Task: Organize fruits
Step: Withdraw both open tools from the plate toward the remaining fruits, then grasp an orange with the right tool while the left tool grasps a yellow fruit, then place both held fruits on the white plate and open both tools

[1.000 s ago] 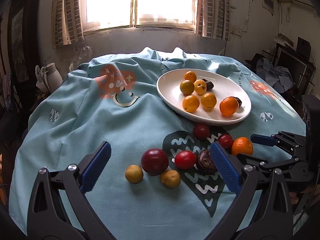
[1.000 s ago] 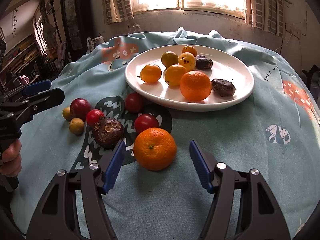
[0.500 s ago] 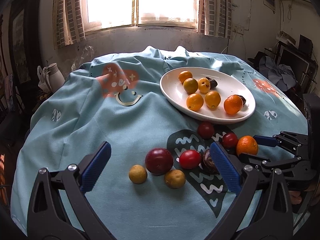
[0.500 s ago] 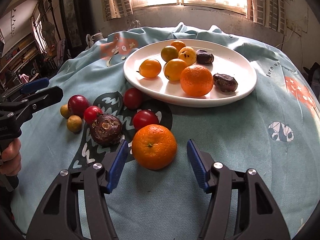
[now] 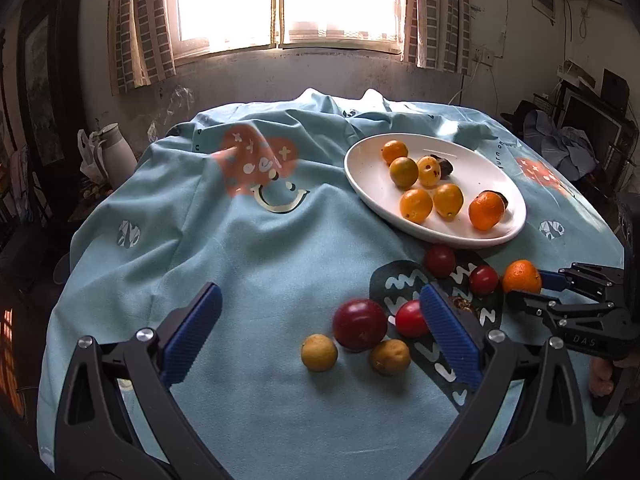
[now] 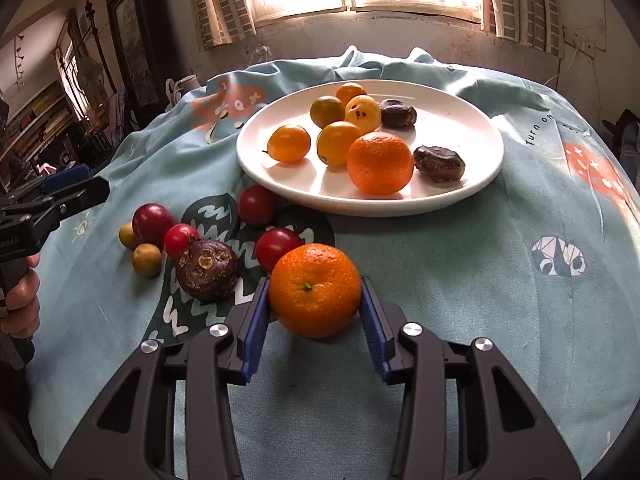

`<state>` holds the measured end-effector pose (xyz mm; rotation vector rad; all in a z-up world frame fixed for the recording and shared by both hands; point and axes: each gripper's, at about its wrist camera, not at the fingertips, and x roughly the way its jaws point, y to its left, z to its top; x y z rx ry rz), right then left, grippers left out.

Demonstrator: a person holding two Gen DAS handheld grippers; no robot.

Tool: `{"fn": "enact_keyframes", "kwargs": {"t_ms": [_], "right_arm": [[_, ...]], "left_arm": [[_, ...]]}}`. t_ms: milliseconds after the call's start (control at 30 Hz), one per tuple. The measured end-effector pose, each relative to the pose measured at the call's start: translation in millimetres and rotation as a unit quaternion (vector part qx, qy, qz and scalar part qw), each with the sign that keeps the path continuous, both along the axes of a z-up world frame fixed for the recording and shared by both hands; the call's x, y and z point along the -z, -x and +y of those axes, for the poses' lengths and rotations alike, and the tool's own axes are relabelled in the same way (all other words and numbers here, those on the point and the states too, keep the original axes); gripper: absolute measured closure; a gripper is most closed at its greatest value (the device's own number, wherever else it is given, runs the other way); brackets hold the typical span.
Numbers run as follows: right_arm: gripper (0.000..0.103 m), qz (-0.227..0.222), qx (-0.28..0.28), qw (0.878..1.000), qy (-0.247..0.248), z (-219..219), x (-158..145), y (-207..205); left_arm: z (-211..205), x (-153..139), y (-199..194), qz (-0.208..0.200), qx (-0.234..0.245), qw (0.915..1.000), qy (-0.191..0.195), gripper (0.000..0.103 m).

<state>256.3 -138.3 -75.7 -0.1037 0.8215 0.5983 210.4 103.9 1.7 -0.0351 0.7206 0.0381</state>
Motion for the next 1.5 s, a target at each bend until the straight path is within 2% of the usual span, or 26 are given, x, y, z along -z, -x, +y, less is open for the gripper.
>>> {"fn": "enact_keyframes", "kwargs": {"t_ms": [33, 100, 167, 233, 400, 667, 800, 900, 1033, 1133, 1267, 1400, 1500], "right_arm": [[0.059, 0.001, 0.004, 1.000, -0.004, -2, -1, -1], [0.059, 0.006, 0.005, 1.000, -0.002, -3, 0, -2], [0.059, 0.013, 0.003, 1.000, 0.004, -1, 3, -3], [0.059, 0.016, 0.001, 1.000, 0.008, 0, 4, -2], [0.059, 0.016, 0.001, 1.000, 0.010, 0, 5, -1], [0.059, 0.016, 0.001, 1.000, 0.011, 1, 6, -2], [0.059, 0.016, 0.000, 1.000, 0.011, 1, 6, -2], [0.059, 0.015, 0.001, 1.000, 0.011, 1, 5, -2], [0.059, 0.016, 0.000, 1.000, 0.013, 0, 4, -3], [0.059, 0.015, -0.006, 1.000, 0.005, -3, -4, -2], [0.059, -0.023, -0.001, 0.999, -0.042, -13, -29, 0], [0.059, -0.043, 0.044, 0.995, -0.077, -24, -40, -19], [0.059, -0.048, 0.070, 0.992, -0.096, -30, -43, -44]], "left_arm": [[5, 1, 1, 0.004, 0.011, 0.9999, 0.003, 0.006], [12, 5, 2, 0.012, 0.027, 0.9996, 0.001, 0.022], [18, 11, 1, 0.028, 0.046, 0.9985, 0.013, 0.048], [19, 16, 2, 0.044, 0.065, 0.9966, 0.022, 0.057], [8, 29, 8, 0.063, 0.096, 0.9934, -0.001, 0.057], [0, 51, -4, 0.090, 0.080, 0.9919, -0.042, 0.057], [-4, 56, -5, 0.089, 0.082, 0.9909, -0.060, 0.057], [-6, 55, -4, 0.086, 0.092, 0.9905, -0.056, 0.075], [-9, 55, -1, 0.087, 0.091, 0.9898, -0.067, 0.077], [-7, 48, 7, 0.075, 0.079, 0.9917, -0.069, 0.077], [-8, 20, 10, 0.041, 0.087, 0.9953, -0.015, 0.077], [-33, -8, -25, 0.030, 0.117, 0.9927, 0.007, 0.077], [-61, -20, -64, 0.027, 0.126, 0.9917, -0.010, 0.077]]}}
